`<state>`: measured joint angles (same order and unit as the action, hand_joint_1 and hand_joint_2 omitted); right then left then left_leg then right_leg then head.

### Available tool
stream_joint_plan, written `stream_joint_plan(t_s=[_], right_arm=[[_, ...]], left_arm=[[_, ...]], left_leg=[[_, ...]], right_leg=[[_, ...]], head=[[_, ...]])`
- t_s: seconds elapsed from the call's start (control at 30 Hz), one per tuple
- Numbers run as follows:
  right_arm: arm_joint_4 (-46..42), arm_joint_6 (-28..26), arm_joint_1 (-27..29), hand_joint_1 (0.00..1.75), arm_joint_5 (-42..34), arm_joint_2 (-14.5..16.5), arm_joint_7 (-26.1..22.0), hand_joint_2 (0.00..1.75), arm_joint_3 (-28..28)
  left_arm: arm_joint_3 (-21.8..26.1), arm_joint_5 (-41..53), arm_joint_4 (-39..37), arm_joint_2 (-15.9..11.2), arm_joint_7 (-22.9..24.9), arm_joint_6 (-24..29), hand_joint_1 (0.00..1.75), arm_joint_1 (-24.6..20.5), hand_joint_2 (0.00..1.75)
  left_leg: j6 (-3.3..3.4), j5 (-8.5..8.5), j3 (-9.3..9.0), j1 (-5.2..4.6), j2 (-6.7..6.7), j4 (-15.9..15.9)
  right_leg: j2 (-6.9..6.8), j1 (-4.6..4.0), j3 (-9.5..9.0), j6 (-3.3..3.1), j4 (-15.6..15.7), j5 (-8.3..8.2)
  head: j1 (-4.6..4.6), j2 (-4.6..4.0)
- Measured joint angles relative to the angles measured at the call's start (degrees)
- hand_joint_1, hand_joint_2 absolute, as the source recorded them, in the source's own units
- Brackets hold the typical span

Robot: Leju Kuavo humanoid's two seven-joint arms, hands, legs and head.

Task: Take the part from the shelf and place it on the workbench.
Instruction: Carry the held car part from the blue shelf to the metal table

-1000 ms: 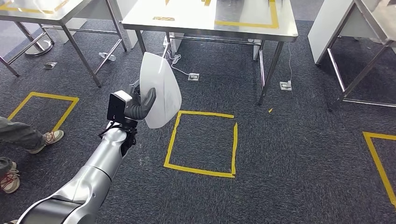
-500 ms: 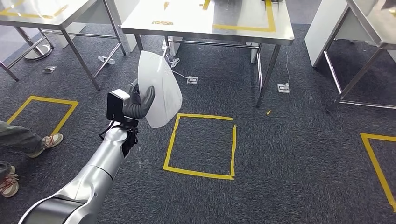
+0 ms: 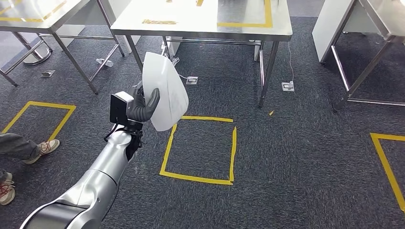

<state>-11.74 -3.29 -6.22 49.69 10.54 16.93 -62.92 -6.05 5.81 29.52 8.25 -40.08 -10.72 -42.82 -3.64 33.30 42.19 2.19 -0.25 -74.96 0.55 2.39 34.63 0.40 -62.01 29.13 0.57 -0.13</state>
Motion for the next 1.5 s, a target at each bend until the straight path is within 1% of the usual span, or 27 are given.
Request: stream_joint_plan(t_s=[0.03, 0.07, 0.13, 0.17, 0.2, 0.27, 0.33, 0.4, 0.47, 0.5, 0.53, 0.57, 0.63, 0.67, 0.7, 0.8, 0.97, 1.07, 1.13, 1.17, 1.2, 1.23, 1.27, 1.3, 1.33, 1.43, 1.5], right_arm=[[0.0, 0.0, 0.0, 0.00, 0.1, 0.0, 0.0, 0.00, 0.0], [0.0, 0.1, 0.0, 0.00, 0.1, 0.0, 0.0, 0.00, 0.0], [0.0, 0.1, 0.1, 0.00, 0.2, 0.1, 0.0, 0.00, 0.0], [0.1, 0.1, 0.1, 0.00, 0.2, 0.2, -0.3, 0.00, 0.0], [0.1, 0.1, 0.1, 0.00, 0.3, 0.2, -0.8, 0.00, 0.0], [0.1, 0.1, 0.0, 0.00, 0.3, 0.3, -1.7, 0.00, 0.0], [0.1, 0.1, 0.0, 0.00, 0.3, 0.3, -1.6, 0.00, 0.0], [0.1, 0.1, -0.1, 0.00, 0.3, 0.2, -1.2, 0.00, 0.0], [0.1, 0.1, -0.1, 0.00, 0.3, 0.2, -1.1, 0.00, 0.0], [0.1, 0.2, 0.0, 0.00, 0.3, 0.2, -1.1, 0.00, 0.0], [0.1, 0.2, 0.0, 0.00, 0.3, 0.1, -1.2, 0.00, 0.0], [0.1, 0.2, 0.1, 0.00, 0.4, 0.1, -1.2, 0.00, 0.0], [0.1, 0.2, 0.1, 0.00, 0.4, -0.1, -1.1, 0.00, 0.0], [0.1, 0.3, 0.1, 0.00, 0.5, -0.1, -1.2, 0.00, 0.0], [0.1, 0.3, 0.1, 0.00, 0.5, -0.1, -1.3, 0.00, 0.0], [0.1, 0.4, 0.1, 0.00, 0.5, -0.2, -1.5, 0.00, 0.0], [0.1, 0.4, 0.1, 0.00, 0.5, -0.2, -1.5, 0.00, 0.0], [0.1, 0.6, 0.1, 0.00, 0.6, -0.2, -1.5, 0.00, 0.0], [0.1, 0.7, 0.1, 0.00, 0.6, -0.2, -1.5, 0.00, 0.0], [0.1, 0.8, 0.2, 0.00, 0.6, -0.2, -1.5, 0.00, 0.0], [0.1, 0.9, 0.2, 0.00, 0.6, -0.2, -1.5, 0.00, 0.0], [0.1, 0.9, 0.2, 0.00, 0.5, -0.2, -1.5, 0.00, -0.1], [0.1, 1.0, 0.2, 0.00, 0.5, -0.2, -1.5, 0.00, -0.1], [0.1, 1.0, 0.2, 0.00, 0.4, -0.2, -1.6, 0.00, -0.1], [0.1, 1.1, 0.1, 0.00, 0.4, -0.2, -1.6, 0.00, -0.1], [0.1, 1.2, 0.1, 0.00, 0.1, -0.2, -1.5, 0.00, -0.1], [0.1, 1.3, 0.0, 0.00, 0.0, -0.2, -1.4, 0.00, -0.1]], left_arm=[[0.0, 0.0, 0.0, -0.1, 0.0, 0.0, 1.75, 0.1, 1.75], [0.0, 0.0, 0.0, -0.2, 0.0, 0.0, 1.75, 0.2, 1.75], [0.0, 0.0, 0.0, -0.4, 0.0, 0.0, 1.75, 0.2, 1.75], [0.0, 0.0, 0.0, -0.4, 0.0, 0.0, 1.75, 0.2, 1.75], [0.0, 0.0, 0.1, -0.5, 0.0, 0.0, 1.75, 0.2, 1.75], [0.0, -0.1, 0.1, -0.5, 0.0, 0.1, 1.75, 0.2, 1.75], [0.1, -0.1, 0.3, -0.5, 0.0, 0.1, 1.75, 0.3, 1.75], [0.1, -0.3, 0.5, -0.5, 0.0, 0.1, 1.75, 0.1, 1.75], [0.1, -0.4, 0.4, -0.4, 0.0, 0.1, 1.75, 0.0, 1.75], [0.1, -0.4, 0.4, -0.3, 0.0, 0.1, 1.75, 0.1, 1.75], [0.1, -0.4, 0.4, -0.3, 0.0, 0.1, 1.75, 0.3, 1.75], [0.1, -0.4, 0.4, -0.3, 0.0, 0.1, 1.75, 0.5, 1.75], [0.1, -0.4, 0.4, -0.3, 0.0, 0.2, 1.75, 0.5, 1.75], [0.2, -0.4, 0.4, -0.3, 0.0, 0.2, 1.75, 0.5, 1.75], [0.2, -0.4, 0.4, -0.4, 0.0, 0.2, 1.75, 0.5, 1.75], [0.3, -0.4, 0.4, -0.4, 0.0, 0.2, 1.75, 0.5, 1.75], [0.3, -0.4, 0.4, -0.4, 0.0, 0.2, 1.75, 0.5, 1.75], [0.4, -0.4, 0.7, -0.5, 0.0, 0.3, 1.75, 0.5, 1.75], [0.4, -0.4, 0.9, -0.6, 0.0, 0.5, 1.75, 0.7, 1.75], [0.4, -0.4, 0.9, -0.6, 0.0, 0.5, 1.75, 0.7, 1.75], [0.4, -0.4, 0.9, -0.7, 0.0, 0.5, 1.75, 0.8, 1.75], [0.4, -0.4, 0.9, -0.8, 0.1, 0.5, 1.75, 0.8, 1.75], [0.4, -0.4, 0.9, -0.8, 0.1, 0.5, 1.75, 0.7, 1.75], [0.4, -0.4, 0.8, -0.8, 0.2, 0.3, 1.75, 0.6, 1.75], [0.4, -0.4, 0.8, -0.8, 0.3, 0.2, 1.75, 0.6, 1.75], [0.4, -0.4, 0.8, -0.9, 0.5, 0.0, 1.75, 0.5, 1.75], [0.4, -0.4, 0.8, -0.8, 0.6, -0.1, 1.75, 0.2, 1.75]], left_leg=[[0.52, -0.73, 0.96, -0.35, -0.01, -0.4], [1.26, -2.67, 0.82, -0.79, -0.01, 1.4], [3.20, -7.53, -1.27, -1.93, 0.09, 8.3], [4.03, -8.71, -2.24, -2.43, 0.19, 11.4], [4.50, -9.27, -2.92, -2.79, 0.28, 13.2], [4.65, -9.04, -3.55, -3.08, 0.23, 14.3], [4.69, -9.56, -4.90, -2.71, 0.07, 15.5], [5.05, -9.57, -6.28, -2.27, 0.02, 16.7], [5.46, -9.13, -6.78, -2.35, -0.11, 16.9], [5.56, -8.83, -6.94, -2.39, -0.23, 16.8], [5.56, -8.49, -7.13, -2.42, -0.35, 16.7], [5.49, -8.11, -7.37, -2.42, -0.49, 16.5], [5.15, -7.17, -7.84, -2.41, -0.71, 15.8], [4.86, -6.63, -7.90, -2.52, -0.82, 15.4], [4.56, -6.19, -7.91, -2.62, -0.88, 15.0], [3.95, -5.67, -7.88, -2.76, -0.99, 14.8], [3.82, -5.64, -7.94, -2.75, -0.99, 14.9], [2.91, -4.72, -7.63, -2.62, -0.75, 13.7], [1.88, -2.31, -3.14, -2.05, -0.47, 5.8], [1.50, -2.28, -1.44, -1.71, -0.37, 3.4], [1.15, -3.34, -0.59, -1.37, -0.24, 2.8], [1.05, -5.83, -2.19, -1.20, -0.11, 6.8], [0.99, -7.53, -3.93, -1.22, 0.00, 10.5], [1.20, -8.46, -5.23, -1.27, 0.07, 13.3], [1.50, -8.53, -5.85, -1.41, 0.07, 14.6], [2.99, -7.99, -6.20, -1.64, -0.15, 15.1], [4.01, -7.82, -6.74, -1.49, -0.24, 15.5]], right_leg=[[-0.04, -0.32, -0.36, -0.22, 0.0, 0.32], [-0.05, -0.64, -0.86, -0.40, 0.0, 0.69], [-0.17, -1.11, -1.97, -0.62, 0.3, 1.42], [-0.24, -1.20, -2.32, -0.58, 0.4, 1.67], [-0.32, -1.17, -2.49, -0.40, 0.7, 1.85], [-0.47, -1.06, -2.84, 0.25, 1.3, 2.06], [-0.62, -1.07, -3.45, 0.88, 1.4, 2.59], [-0.60, -1.19, -1.83, 1.24, -2.1, 4.15], [-0.54, -1.27, 2.77, 1.52, -9.2, 6.25], [-0.54, -1.28, 5.01, 1.67, -11.9, 6.48], [-0.54, -1.27, 6.47, 1.78, -12.9, 5.70], [-0.55, -1.26, 6.86, 1.84, -11.9, 3.84], [-0.57, -1.23, 4.96, 1.74, -5.1, -1.20], [-0.56, -1.30, 3.71, 1.53, -1.8, -2.76], [-0.56, -1.34, 2.83, 1.24, 0.4, -3.52], [-0.52, -1.50, 2.26, 0.45, 1.3, -3.15], [-0.52, -1.58, 2.24, 0.33, 1.3, -3.08], [-0.59, -1.17, 1.49, -0.42, 1.9, -3.05], [-0.62, -0.76, 0.62, -0.75, 2.1, -2.48], [-0.60, -0.57, 0.19, -0.68, 2.1, -2.11], [-0.57, -0.33, -0.33, -0.46, 2.1, -1.68], [-0.54, -0.16, -0.74, -0.14, 2.1, -1.38], [-0.50, -0.10, -1.05, 0.26, 2.1, -1.08], [-0.47, -0.12, -1.24, 0.69, 2.1, -0.86], [-0.46, -0.20, -1.33, 1.10, 2.2, -0.75], [-0.57, -0.18, -1.71, 2.26, 2.6, -0.58], [-0.61, -0.19, -0.66, 2.58, 0.2, 0.76]], head=[[-0.04, -0.01], [-0.11, -0.01], [-0.09, -0.02], [-0.07, -0.02], [-0.09, -0.02], [-0.27, -0.01], [-0.34, -0.02], [-0.25, -0.02], [-0.16, -0.01], [-0.14, -0.01], [-0.14, 0.00], [-0.14, 0.00], [-0.11, -0.02], [-0.09, -0.02], [-0.10, -0.02], [-0.19, -0.01], [-0.20, -0.01], [-0.39, -0.01], [-0.69, -0.01], [-0.78, -0.01], [-0.80, -0.01], [-0.83, -0.02], [-0.93, -0.02], [-1.04, -0.02], [-1.11, -0.02], [-1.04, -0.02], [-0.92, -0.01]])
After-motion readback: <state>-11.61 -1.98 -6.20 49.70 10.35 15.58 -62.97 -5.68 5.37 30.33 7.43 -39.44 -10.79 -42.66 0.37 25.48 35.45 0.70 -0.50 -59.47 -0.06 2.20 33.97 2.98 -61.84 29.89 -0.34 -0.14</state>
